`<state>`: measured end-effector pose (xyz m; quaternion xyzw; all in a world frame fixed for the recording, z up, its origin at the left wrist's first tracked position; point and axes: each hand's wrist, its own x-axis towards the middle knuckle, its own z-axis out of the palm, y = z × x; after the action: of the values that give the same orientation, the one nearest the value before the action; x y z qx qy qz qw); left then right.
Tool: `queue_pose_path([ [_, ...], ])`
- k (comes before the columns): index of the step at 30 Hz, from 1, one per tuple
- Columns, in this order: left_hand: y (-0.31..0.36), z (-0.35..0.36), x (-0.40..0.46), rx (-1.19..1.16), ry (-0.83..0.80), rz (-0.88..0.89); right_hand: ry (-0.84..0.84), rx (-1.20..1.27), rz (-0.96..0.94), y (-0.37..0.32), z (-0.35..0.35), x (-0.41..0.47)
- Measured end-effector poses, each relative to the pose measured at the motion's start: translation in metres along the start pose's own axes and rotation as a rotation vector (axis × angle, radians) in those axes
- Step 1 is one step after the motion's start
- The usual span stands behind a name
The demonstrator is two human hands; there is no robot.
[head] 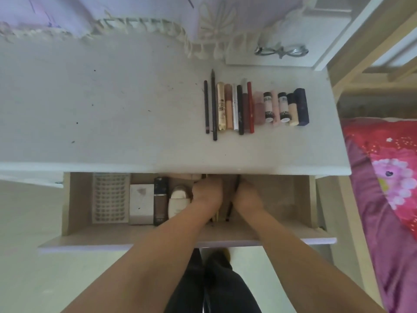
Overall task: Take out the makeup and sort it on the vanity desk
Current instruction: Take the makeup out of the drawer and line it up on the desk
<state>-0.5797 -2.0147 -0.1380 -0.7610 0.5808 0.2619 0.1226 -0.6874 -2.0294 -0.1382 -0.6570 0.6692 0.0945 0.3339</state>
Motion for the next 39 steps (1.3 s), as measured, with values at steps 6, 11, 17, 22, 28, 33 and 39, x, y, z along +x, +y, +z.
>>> queue_pose_path([
  [6,-0.003,-0.029,-0.029,-0.337,-0.18,0.133,-0.279,0.432,0.21,0.015,-0.055,-0.032],
  [11,-0.05,-0.097,-0.07,-0.468,-0.505,0.288,-0.622,0.207,-0.051,-0.002,-0.117,-0.075],
  [17,-0.089,-0.186,-0.041,-0.598,-0.053,0.191,-0.137,0.31,-0.404,-0.099,-0.176,-0.043],
  [22,-0.085,-0.205,0.023,-0.477,0.163,0.0,0.178,0.102,-0.42,-0.182,-0.155,0.015],
  [28,-0.075,-0.203,0.054,-0.227,0.156,-0.022,0.431,-0.357,-0.47,-0.183,-0.136,0.049],
  [33,-0.069,-0.196,0.045,-0.232,0.176,0.051,0.385,-0.439,-0.471,-0.168,-0.141,0.046],
  [39,-0.082,-0.146,-0.027,-0.565,0.247,0.229,0.367,0.008,-0.732,-0.113,-0.142,-0.024],
])
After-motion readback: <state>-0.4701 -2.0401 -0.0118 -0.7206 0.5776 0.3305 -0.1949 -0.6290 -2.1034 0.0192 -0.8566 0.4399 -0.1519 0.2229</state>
